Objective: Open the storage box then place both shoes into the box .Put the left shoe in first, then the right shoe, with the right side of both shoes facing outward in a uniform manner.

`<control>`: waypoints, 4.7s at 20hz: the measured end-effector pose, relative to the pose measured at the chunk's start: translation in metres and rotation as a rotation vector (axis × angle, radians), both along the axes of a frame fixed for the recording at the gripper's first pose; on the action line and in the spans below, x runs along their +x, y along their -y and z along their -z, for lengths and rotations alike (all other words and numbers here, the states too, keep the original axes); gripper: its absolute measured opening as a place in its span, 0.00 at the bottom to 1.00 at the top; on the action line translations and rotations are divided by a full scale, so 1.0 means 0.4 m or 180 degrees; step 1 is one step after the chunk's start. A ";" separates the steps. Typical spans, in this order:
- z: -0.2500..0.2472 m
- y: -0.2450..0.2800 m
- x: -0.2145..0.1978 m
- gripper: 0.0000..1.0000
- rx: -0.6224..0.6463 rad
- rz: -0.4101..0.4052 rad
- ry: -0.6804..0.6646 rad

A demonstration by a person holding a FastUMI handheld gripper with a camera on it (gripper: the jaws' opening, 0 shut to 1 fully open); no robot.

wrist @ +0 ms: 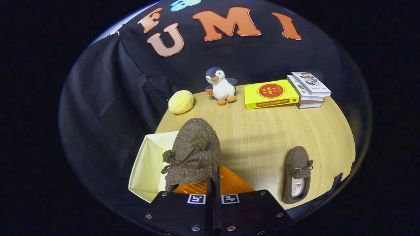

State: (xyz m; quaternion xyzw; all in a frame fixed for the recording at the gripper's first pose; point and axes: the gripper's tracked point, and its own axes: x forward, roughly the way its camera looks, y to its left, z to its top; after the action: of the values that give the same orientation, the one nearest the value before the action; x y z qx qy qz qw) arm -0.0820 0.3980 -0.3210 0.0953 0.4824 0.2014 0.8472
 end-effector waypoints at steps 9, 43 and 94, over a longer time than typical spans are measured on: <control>-0.050 -0.264 -0.053 0.03 0.0177 -0.0311 -0.0204; 0.037 -0.465 -0.187 0.65 0.0597 -0.0697 -0.1027; 0.406 0.576 0.007 0.04 -0.0444 0.0603 -0.0263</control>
State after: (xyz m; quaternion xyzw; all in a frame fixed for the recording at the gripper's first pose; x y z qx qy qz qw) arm -0.0792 0.1674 -0.4833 0.0895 0.5185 0.0822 0.8464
